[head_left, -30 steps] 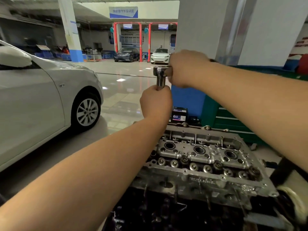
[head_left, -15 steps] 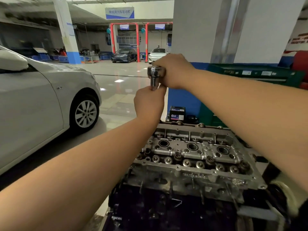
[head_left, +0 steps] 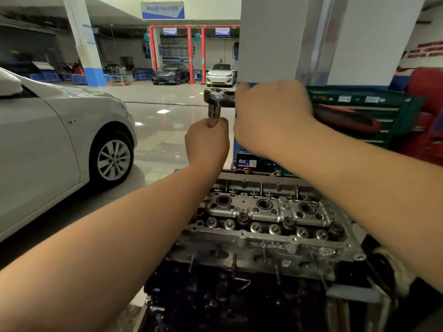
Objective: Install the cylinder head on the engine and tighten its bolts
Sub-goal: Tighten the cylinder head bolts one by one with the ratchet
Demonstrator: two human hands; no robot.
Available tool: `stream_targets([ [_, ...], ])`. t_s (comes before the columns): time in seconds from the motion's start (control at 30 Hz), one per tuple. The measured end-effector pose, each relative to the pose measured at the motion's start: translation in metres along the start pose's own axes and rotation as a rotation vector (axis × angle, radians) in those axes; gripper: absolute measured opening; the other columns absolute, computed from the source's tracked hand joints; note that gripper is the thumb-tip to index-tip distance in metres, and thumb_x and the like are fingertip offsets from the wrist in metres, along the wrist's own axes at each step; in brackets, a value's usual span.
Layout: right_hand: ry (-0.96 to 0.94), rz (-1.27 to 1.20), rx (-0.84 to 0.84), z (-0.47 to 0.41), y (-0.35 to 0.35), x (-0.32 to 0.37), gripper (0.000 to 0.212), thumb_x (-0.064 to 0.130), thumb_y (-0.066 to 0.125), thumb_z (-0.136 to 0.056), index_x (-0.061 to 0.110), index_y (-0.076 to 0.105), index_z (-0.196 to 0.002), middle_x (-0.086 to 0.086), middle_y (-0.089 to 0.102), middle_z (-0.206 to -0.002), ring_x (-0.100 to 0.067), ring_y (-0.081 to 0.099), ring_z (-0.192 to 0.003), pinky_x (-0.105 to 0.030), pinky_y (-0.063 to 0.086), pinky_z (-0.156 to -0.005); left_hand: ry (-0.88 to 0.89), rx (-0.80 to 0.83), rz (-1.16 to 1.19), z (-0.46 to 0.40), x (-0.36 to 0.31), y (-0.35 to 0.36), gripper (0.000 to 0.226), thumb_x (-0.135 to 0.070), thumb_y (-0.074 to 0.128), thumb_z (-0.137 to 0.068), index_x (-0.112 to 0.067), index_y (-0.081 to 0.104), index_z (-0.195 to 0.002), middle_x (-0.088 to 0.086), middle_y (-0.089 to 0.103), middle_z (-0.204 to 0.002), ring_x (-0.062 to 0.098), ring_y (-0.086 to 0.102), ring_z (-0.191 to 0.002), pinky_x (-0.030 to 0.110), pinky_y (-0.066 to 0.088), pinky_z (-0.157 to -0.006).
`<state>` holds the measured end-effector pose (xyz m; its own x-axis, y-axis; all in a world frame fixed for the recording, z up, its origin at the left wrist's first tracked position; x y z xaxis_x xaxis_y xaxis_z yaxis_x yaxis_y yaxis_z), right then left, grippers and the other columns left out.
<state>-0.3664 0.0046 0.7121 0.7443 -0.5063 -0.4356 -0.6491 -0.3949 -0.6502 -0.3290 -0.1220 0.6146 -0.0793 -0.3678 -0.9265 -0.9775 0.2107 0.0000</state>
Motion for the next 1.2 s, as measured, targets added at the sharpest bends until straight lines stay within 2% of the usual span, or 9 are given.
stream_targets([
  [0.17,-0.036,-0.132,-0.046,-0.025,0.005,0.009,0.015,0.029,0.053,-0.098,0.023,0.061,-0.109,-0.002,0.045,-0.075,-0.028,0.046,-0.074,-0.038,0.035,-0.07,-0.098,0.065,0.151,-0.001,0.004,-0.01,0.023,-0.027,0.057,-0.079,-0.025,0.041,-0.062,0.003,0.032,-0.062,0.022,0.029,-0.062,0.042,0.025,-0.064],
  [0.3,-0.121,-0.471,0.131,-0.064,0.034,0.01,0.019,0.032,0.056,-0.098,0.026,0.052,-0.08,0.0,0.06,-0.088,-0.027,0.056,-0.09,-0.037,0.037,-0.08,-0.12,0.209,0.11,0.0,0.003,-0.008,0.014,-0.024,0.064,-0.088,-0.016,0.053,-0.085,0.01,0.039,-0.071,0.024,0.036,-0.057,0.026,0.028,-0.042],
  [0.47,-0.088,-0.464,0.176,-0.075,0.035,0.018,0.01,0.023,0.051,-0.098,0.02,0.056,-0.089,0.001,0.051,-0.079,-0.029,0.06,-0.089,-0.036,0.042,-0.073,-0.072,0.067,0.107,-0.001,0.001,-0.015,0.02,-0.028,0.06,-0.078,-0.017,0.044,-0.074,0.009,0.034,-0.07,0.026,0.032,-0.067,0.044,0.03,-0.062],
  [0.67,-0.016,0.04,0.097,-0.034,0.011,0.003,0.01,0.026,0.055,-0.093,0.021,0.051,-0.085,0.001,0.045,-0.073,-0.02,0.04,-0.06,-0.032,0.025,-0.054,0.086,0.003,0.032,-0.007,0.007,-0.01,0.042,-0.032,0.06,-0.085,-0.032,0.042,-0.047,-0.01,0.034,-0.047,0.013,0.032,-0.053,0.03,0.031,-0.058],
  [0.8,-0.015,-0.153,0.069,-0.036,0.023,-0.009,0.011,0.032,0.051,-0.099,0.025,0.053,-0.091,0.002,0.042,-0.073,-0.027,0.051,-0.079,-0.037,0.034,-0.07,0.076,0.021,-0.029,-0.007,0.004,-0.006,0.055,-0.047,0.062,-0.091,-0.03,0.04,-0.044,-0.01,0.031,-0.042,0.009,0.027,-0.043,0.031,0.027,-0.052],
  [0.87,-0.037,-0.265,0.135,-0.048,0.036,-0.012,0.021,0.036,0.047,-0.102,0.027,0.051,-0.084,0.004,0.049,-0.079,-0.03,0.055,-0.091,-0.04,0.036,-0.079,0.047,0.021,-0.033,-0.002,0.002,-0.006,0.054,-0.052,0.063,-0.09,-0.027,0.037,-0.051,-0.008,0.035,-0.048,0.016,0.038,-0.051,0.041,0.043,-0.054],
  [0.97,-0.099,-0.342,0.175,-0.068,0.051,-0.004,0.02,0.04,0.051,-0.1,0.034,0.058,-0.118,-0.004,0.059,-0.122,-0.033,0.047,-0.122,-0.051,0.036,-0.099,-0.015,0.044,-0.035,0.008,0.005,-0.008,0.055,-0.059,0.073,-0.083,-0.021,0.04,-0.062,0.004,0.041,-0.058,0.024,0.044,-0.058,0.053,0.058,-0.066],
  [1.07,-0.229,-0.472,0.159,-0.085,0.047,0.02,0.036,0.034,0.059,-0.096,0.032,0.056,-0.132,0.002,0.058,-0.136,-0.028,0.045,-0.131,-0.046,0.042,-0.095,-0.066,0.045,0.045,0.01,0.013,-0.012,0.058,-0.056,0.07,-0.086,-0.027,0.035,-0.049,-0.005,0.033,-0.051,0.021,0.035,-0.054,0.041,0.039,-0.057],
  [1.2,-0.268,-0.487,0.065,-0.09,0.043,0.027,0.017,0.025,0.06,-0.094,0.027,0.061,-0.112,0.002,0.062,-0.119,-0.029,0.049,-0.13,-0.043,0.045,-0.09,-0.117,-0.01,0.08,0.007,0.014,-0.013,0.058,-0.045,0.061,-0.094,-0.028,0.04,-0.042,-0.011,0.029,-0.043,0.015,0.029,-0.049,0.037,0.03,-0.06],
])
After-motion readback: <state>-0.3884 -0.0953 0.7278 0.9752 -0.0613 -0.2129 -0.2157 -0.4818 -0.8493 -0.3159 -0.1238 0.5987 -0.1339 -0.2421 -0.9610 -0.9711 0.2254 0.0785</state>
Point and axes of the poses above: each hand's wrist, its own z-axis away from the middle knuckle, its own y-axis out of the palm, x = y × z, the point moved 5 cm from there along -z, towards the middle knuckle
